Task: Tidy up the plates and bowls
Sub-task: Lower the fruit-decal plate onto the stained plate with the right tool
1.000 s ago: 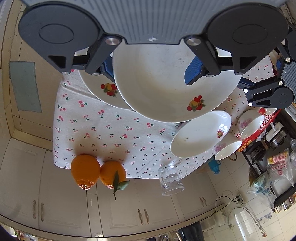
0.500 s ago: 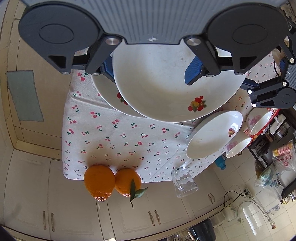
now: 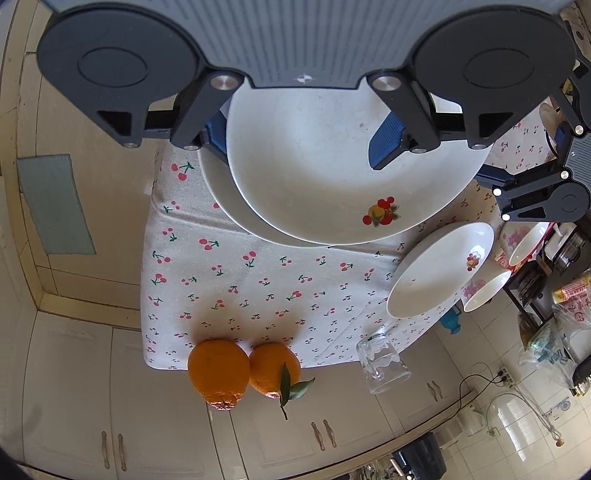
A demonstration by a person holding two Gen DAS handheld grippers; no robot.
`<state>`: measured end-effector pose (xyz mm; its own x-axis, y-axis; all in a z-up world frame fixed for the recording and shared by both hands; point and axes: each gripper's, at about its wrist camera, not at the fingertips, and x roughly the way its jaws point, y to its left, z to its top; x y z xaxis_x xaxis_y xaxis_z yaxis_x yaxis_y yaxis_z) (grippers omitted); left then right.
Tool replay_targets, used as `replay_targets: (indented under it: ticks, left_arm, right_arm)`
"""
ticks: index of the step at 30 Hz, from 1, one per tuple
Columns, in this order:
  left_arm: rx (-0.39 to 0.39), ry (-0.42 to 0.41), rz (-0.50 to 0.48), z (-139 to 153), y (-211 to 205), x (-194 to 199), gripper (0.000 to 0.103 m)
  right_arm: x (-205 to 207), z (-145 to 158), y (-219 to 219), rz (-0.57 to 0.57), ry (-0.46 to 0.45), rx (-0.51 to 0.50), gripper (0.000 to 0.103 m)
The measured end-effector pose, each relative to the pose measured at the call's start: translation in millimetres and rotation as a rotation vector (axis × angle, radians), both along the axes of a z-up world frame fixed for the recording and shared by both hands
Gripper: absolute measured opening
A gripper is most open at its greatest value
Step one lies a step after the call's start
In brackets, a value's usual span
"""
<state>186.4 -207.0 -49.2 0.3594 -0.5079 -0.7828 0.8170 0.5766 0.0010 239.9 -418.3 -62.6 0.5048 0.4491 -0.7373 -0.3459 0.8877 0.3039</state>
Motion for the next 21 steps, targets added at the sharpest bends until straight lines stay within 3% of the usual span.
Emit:
replay_targets:
  ticks: [21]
  left_arm:
    - [-0.038,0.019,0.007,-3.0,3.0,0.0,0.086]
  right_arm:
    - [-26.9,13.9,-11.2,-0.066,-0.009,-0.009,0.082]
